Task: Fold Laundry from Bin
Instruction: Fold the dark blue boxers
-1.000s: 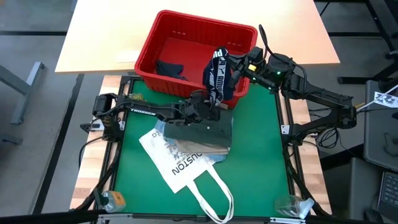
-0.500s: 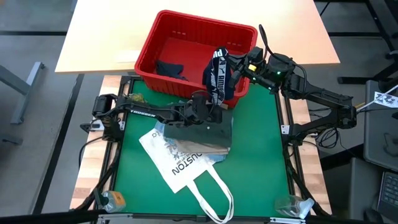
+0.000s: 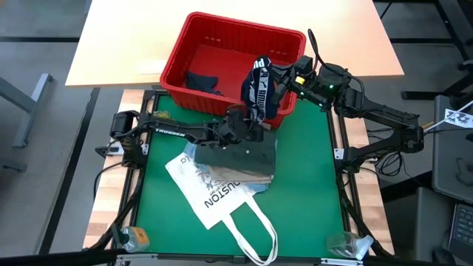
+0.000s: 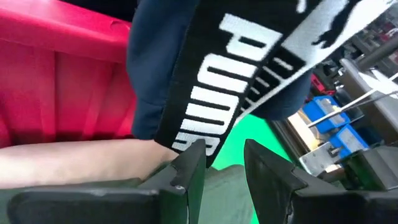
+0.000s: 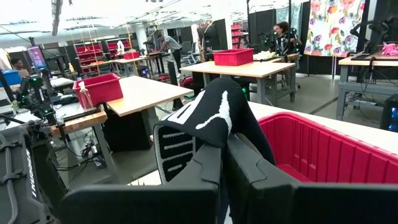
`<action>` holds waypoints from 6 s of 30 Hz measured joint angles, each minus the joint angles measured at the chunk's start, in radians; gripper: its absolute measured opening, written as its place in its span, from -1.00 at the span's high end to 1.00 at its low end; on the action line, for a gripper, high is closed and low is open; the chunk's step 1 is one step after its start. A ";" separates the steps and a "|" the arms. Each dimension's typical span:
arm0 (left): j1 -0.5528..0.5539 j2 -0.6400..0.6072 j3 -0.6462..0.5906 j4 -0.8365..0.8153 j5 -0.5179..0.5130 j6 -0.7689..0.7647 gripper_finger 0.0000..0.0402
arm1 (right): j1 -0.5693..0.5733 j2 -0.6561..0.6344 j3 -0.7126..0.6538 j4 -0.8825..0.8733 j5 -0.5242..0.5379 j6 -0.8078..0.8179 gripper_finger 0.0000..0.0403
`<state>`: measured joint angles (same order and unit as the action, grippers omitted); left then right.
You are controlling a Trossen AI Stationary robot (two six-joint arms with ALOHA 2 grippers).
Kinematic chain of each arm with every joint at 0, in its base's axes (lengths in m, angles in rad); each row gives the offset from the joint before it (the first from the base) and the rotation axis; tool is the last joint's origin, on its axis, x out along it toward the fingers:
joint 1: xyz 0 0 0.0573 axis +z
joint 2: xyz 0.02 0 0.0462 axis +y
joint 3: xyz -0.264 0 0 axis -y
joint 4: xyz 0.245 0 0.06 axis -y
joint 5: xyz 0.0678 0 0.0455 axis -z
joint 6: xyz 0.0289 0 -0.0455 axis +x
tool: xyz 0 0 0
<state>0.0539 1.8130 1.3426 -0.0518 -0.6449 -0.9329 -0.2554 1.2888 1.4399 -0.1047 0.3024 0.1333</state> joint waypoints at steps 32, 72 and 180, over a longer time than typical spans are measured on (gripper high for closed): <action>0.045 -0.004 0.000 -0.158 -0.070 0.289 0.97 | 0.001 -0.025 -0.001 -0.108 -0.059 0.000 0.97; -0.085 -0.637 0.000 -0.345 0.266 0.436 1.00 | 0.000 -0.419 0.000 -0.888 -0.339 0.573 0.97; -0.934 -0.166 -0.001 -0.689 0.603 -0.401 0.59 | 0.969 0.401 -0.153 -0.361 -0.568 0.874 0.16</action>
<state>-0.8799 1.6466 1.3418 -0.7410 -0.0419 -1.3334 0.7132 1.6894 1.2873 -0.4662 -0.2653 1.0077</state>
